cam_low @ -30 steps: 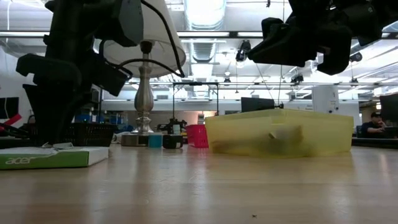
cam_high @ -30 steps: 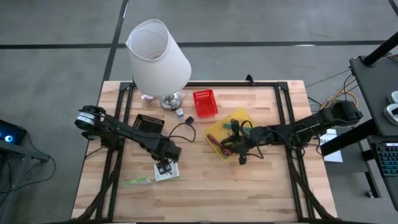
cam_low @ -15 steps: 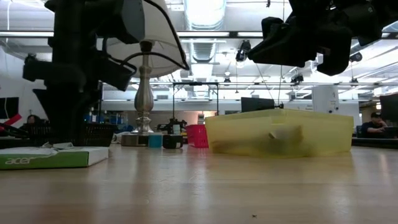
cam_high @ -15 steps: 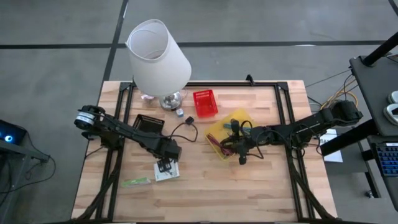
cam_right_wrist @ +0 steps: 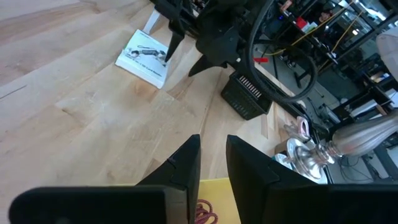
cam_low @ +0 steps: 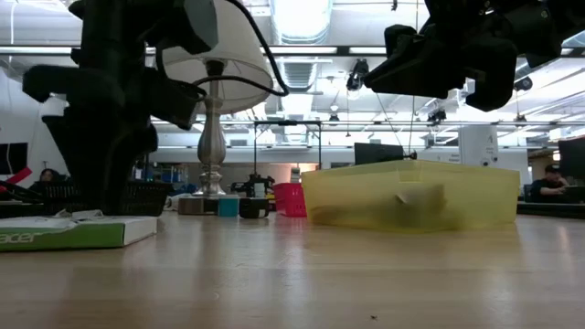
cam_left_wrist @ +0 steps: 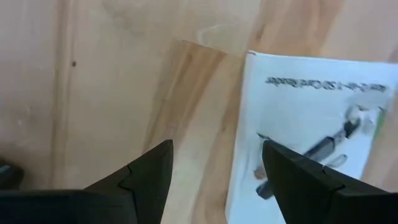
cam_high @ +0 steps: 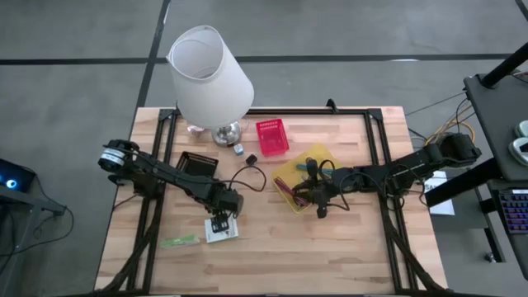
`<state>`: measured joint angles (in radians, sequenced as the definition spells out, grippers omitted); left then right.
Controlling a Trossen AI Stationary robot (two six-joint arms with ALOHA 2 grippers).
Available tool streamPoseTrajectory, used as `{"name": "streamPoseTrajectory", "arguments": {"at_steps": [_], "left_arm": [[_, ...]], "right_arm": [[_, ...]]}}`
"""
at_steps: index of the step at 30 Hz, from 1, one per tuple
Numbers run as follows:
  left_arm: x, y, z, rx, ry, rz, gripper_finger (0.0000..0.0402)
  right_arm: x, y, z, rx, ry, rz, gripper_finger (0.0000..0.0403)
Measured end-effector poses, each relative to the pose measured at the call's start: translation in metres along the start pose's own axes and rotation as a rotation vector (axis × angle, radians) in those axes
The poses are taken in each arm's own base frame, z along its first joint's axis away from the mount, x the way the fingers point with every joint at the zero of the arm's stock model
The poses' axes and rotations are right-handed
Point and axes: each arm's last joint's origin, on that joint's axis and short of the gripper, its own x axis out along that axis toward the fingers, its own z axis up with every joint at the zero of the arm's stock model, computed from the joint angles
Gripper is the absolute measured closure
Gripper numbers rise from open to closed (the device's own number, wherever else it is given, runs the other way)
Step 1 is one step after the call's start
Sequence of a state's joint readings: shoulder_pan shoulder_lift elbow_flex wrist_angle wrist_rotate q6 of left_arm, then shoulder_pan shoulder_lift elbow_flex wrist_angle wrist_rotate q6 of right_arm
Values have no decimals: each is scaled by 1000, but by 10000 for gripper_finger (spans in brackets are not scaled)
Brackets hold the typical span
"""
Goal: Pick and place items into bin
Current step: Put the right card reader box into the black bin
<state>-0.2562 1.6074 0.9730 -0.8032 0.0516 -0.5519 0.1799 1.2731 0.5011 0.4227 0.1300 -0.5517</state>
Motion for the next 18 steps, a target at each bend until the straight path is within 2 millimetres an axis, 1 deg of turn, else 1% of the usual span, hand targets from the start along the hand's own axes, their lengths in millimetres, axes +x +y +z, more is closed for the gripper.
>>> {"name": "streamPoseTrajectory", "arguments": {"at_steps": [5, 8, 12, 15, 18], "left_arm": [[-10, 0, -1, 11, -33, -25, 171], [-12, -1, -1, 16, -51, -38, 171], [-5, -4, -1, 24, -67, -53, 171], [2, -6, -1, 29, -37, -64, 171], [4, -7, -2, 31, -27, -69, 171]], "right_arm": [[0, 0, 0, -2, 0, 0, 337], [0, 0, 0, -2, 1, 1, 339], [0, 0, 0, -2, 2, 1, 339], [0, 0, -1, -2, 6, 4, 340], [0, 1, -1, -3, 9, 5, 339]]}}
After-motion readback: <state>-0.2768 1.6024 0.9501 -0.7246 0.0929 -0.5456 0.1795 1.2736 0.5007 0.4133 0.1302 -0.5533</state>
